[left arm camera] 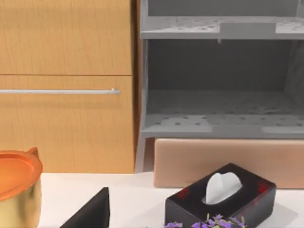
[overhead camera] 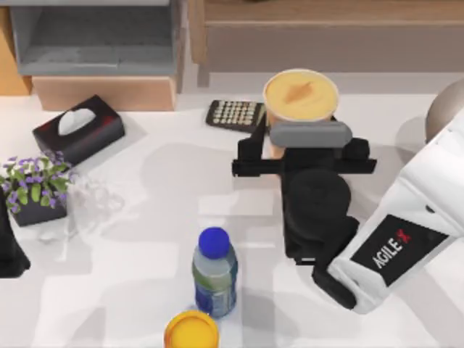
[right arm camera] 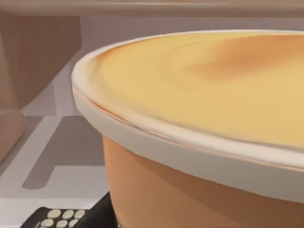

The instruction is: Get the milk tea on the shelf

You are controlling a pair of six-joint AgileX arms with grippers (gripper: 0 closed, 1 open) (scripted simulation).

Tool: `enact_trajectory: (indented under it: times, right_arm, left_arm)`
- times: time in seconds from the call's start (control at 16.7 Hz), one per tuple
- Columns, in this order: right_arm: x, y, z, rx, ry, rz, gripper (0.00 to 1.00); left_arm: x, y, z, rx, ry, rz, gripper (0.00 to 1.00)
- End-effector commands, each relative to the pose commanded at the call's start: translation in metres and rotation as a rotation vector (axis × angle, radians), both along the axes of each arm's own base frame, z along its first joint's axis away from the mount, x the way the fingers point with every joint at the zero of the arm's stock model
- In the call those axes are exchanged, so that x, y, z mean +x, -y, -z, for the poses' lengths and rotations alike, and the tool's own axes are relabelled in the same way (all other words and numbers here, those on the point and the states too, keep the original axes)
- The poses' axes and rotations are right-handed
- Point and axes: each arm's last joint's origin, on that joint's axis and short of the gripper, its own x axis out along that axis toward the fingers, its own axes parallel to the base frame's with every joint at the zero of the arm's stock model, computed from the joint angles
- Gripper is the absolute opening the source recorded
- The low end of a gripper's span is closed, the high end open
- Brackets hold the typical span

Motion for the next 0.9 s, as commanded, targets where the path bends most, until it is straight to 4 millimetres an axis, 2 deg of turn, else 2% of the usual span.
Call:
enact_trajectory:
  times: [0.18, 0.24, 0.6, 0.9]
  right_arm:
    - [0.0, 0.0, 0.001, 0.002, 0.001, 0.0, 0.0]
    - [0.003, -0.002, -0.005, 0.019, 0.017, -0.002, 0.0]
    - [0.031, 0.003, -0.065, 0.119, 0.133, -0.028, 0.0]
    - [0.063, 0.033, -0.117, 0.122, 0.174, -0.035, 0.0]
  left_arm:
    - [0.0, 0.0, 0.0, 0.0, 0.0, 0.0, 1.0]
    - [0.0, 0.0, 0.0, 0.0, 0.0, 0.0, 1.0]
    - [0.0, 0.0, 0.0, 0.0, 0.0, 0.0, 1.0]
    - [0.0, 0.0, 0.0, 0.0, 0.0, 0.0, 1.0]
